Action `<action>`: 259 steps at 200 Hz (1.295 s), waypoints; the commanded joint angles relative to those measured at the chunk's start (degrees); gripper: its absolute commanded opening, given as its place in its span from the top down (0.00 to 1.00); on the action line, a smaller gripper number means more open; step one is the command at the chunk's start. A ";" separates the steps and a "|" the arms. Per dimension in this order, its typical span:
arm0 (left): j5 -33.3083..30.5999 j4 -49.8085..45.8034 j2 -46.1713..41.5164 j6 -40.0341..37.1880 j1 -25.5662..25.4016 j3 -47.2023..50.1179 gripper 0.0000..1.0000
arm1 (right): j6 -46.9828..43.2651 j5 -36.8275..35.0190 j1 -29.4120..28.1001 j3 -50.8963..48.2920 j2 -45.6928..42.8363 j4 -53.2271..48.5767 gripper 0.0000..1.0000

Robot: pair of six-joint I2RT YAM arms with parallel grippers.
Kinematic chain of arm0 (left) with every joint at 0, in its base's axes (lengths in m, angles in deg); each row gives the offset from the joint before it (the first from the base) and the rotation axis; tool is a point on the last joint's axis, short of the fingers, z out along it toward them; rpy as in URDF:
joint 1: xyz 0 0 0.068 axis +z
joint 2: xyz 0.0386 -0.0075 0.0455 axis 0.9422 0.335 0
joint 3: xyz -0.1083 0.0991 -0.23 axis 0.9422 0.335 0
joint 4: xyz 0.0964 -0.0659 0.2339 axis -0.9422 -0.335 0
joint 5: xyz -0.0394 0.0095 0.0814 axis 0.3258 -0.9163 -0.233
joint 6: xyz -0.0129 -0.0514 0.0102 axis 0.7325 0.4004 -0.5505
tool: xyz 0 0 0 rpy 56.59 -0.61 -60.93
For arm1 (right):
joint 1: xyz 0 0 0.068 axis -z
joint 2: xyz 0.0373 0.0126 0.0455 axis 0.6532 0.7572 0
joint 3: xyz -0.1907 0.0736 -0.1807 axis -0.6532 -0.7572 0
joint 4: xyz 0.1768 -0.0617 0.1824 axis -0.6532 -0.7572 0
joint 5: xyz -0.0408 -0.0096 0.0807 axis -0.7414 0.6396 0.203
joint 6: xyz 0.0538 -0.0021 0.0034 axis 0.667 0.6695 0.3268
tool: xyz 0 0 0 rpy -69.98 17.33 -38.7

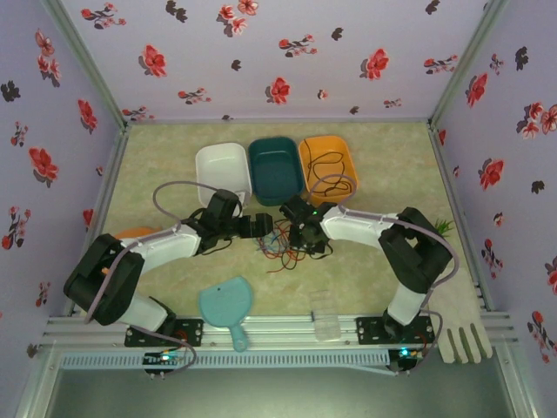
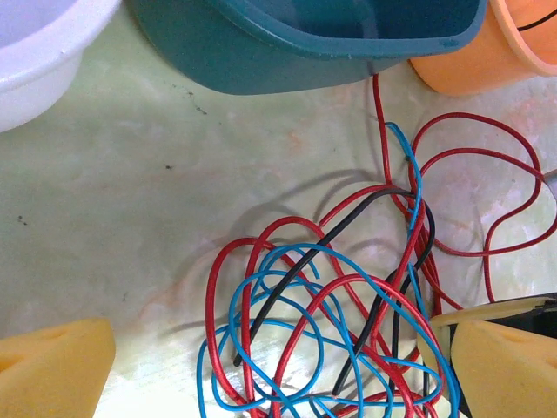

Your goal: Untangle the cables

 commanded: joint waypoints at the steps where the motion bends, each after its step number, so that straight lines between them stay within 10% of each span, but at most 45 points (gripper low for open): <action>1: -0.72 0.92 0.89 0.55 -0.47 0.31 0.00 | -1.00 -1.61 -0.33 1.28 2.80 -1.59 0.78; 81: -0.33 0.65 1.28 0.60 -0.65 -0.21 0.00 | -3.98 -5.68 -2.26 4.84 5.08 -6.13 0.77; 122: -0.19 0.05 1.36 0.40 -0.73 -0.52 0.00 | -5.31 -5.13 -2.39 6.15 6.86 -6.83 0.94; 259: 0.06 -0.49 2.43 -0.16 -1.20 -1.10 0.00 | -10.51 -9.99 -3.18 6.14 -9.43 -7.74 1.00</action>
